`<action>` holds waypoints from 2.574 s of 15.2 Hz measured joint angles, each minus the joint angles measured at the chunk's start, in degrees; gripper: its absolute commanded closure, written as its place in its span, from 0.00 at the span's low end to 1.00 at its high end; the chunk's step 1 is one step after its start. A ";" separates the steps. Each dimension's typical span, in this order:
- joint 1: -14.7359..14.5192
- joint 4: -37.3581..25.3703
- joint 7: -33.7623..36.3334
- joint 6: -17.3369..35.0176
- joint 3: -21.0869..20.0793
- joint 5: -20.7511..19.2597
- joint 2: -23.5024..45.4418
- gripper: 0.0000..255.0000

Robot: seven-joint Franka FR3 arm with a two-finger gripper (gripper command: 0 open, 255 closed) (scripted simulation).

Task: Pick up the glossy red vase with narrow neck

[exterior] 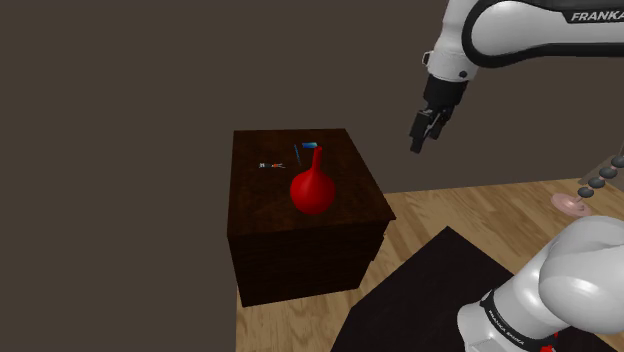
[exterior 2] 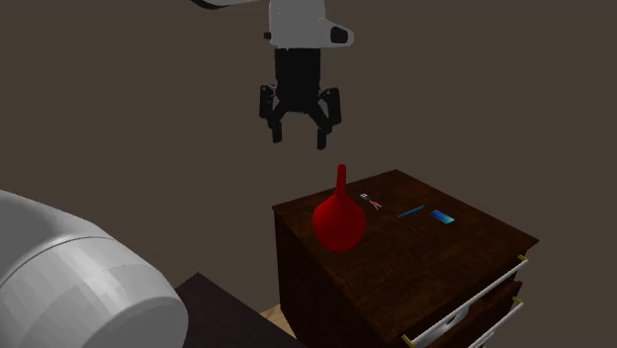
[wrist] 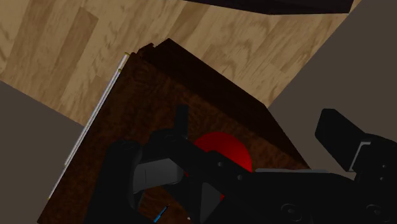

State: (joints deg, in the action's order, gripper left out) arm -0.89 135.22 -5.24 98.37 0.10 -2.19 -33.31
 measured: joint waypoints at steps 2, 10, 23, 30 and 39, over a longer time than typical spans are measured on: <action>-0.09 -1.65 0.39 2.76 -0.17 0.17 4.34 0.00; -0.71 -10.52 2.33 11.18 -1.25 0.87 21.40 0.00; -2.00 -36.06 5.26 15.27 -2.38 0.75 50.60 0.00; -2.31 -44.62 5.60 16.21 -2.36 0.58 60.03 0.00; -2.31 -43.39 5.67 18.98 -2.31 0.51 61.51 1.00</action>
State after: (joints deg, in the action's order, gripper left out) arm -3.21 91.83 0.42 117.34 -2.21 -1.68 28.20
